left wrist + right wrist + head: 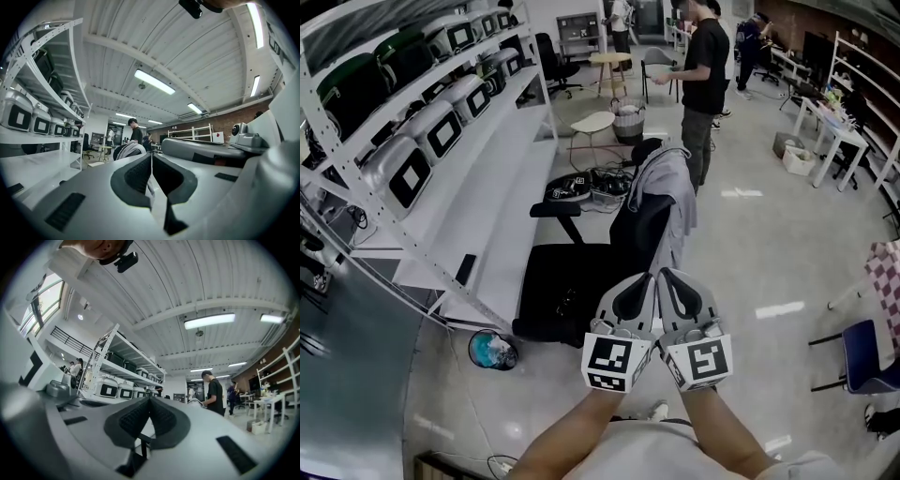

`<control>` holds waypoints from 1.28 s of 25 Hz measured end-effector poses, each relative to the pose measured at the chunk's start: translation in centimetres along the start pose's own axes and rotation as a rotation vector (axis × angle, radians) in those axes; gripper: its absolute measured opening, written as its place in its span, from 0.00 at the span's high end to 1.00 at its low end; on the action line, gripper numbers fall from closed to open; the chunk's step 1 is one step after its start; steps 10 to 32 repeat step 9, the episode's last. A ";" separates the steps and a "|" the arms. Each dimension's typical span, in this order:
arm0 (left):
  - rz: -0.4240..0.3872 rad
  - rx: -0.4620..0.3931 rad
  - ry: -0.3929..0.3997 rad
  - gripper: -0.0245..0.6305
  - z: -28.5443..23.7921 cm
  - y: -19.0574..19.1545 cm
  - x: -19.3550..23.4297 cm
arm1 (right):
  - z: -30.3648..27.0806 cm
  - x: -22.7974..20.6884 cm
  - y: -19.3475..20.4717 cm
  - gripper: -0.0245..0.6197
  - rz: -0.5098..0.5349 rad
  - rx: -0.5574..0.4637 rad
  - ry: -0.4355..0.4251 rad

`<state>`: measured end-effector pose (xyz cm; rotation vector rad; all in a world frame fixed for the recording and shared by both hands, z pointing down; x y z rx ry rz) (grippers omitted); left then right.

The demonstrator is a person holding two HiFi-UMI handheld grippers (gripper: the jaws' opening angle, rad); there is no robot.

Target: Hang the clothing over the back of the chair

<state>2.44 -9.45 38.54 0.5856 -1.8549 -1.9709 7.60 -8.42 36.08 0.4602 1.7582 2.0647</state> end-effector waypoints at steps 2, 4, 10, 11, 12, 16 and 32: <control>0.004 0.004 -0.001 0.94 0.2 0.3 0.1 | 0.0 0.1 0.3 0.94 -0.005 0.008 0.001; 0.009 0.007 0.001 0.94 0.2 0.4 0.1 | 0.0 0.1 0.6 0.94 -0.010 0.013 0.003; 0.016 0.013 0.006 0.94 0.2 0.6 0.1 | 0.0 0.2 0.5 0.94 -0.012 0.019 0.000; 0.016 0.013 0.006 0.94 0.2 0.6 0.1 | 0.0 0.2 0.5 0.94 -0.012 0.019 0.000; 0.016 0.013 0.006 0.94 0.2 0.6 0.1 | 0.0 0.2 0.5 0.94 -0.012 0.019 0.000; 0.016 0.013 0.006 0.94 0.2 0.6 0.1 | 0.0 0.2 0.5 0.94 -0.012 0.019 0.000; 0.016 0.013 0.006 0.94 0.2 0.6 0.1 | 0.0 0.2 0.5 0.94 -0.012 0.019 0.000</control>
Point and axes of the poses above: the fingertips, and each gripper's own axes: z backward along the fingers, x to its left, y out of its underside, the point moved 3 cm from there along z, backward along the fingers, and after that the axes turned 7 degrees about -z, right-handed, at the moved point
